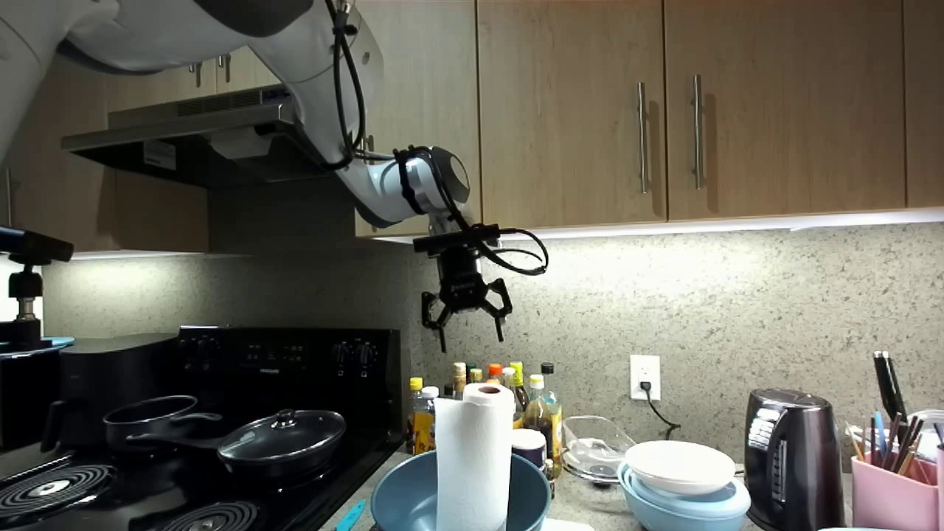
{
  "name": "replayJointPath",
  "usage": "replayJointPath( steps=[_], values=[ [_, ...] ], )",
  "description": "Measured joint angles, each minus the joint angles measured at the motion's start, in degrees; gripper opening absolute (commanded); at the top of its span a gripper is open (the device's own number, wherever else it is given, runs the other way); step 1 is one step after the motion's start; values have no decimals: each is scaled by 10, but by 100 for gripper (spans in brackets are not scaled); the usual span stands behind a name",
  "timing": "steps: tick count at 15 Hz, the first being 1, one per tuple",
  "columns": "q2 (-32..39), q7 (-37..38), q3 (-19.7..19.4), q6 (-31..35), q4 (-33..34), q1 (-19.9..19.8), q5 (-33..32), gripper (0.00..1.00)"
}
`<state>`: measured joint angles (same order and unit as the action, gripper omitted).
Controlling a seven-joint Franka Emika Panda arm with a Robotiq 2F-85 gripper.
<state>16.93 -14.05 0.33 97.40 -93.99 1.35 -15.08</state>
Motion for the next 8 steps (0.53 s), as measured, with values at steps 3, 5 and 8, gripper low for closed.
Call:
replayJointPath(
  steps=[3, 5, 8],
  values=[
    [-24, 0, -3, 16, -38, -4, 0, 100],
    [-40, 2, -6, 26, -63, -5, 0, 100],
    [-60, 8, -10, 37, -91, -6, 0, 100]
  ],
)
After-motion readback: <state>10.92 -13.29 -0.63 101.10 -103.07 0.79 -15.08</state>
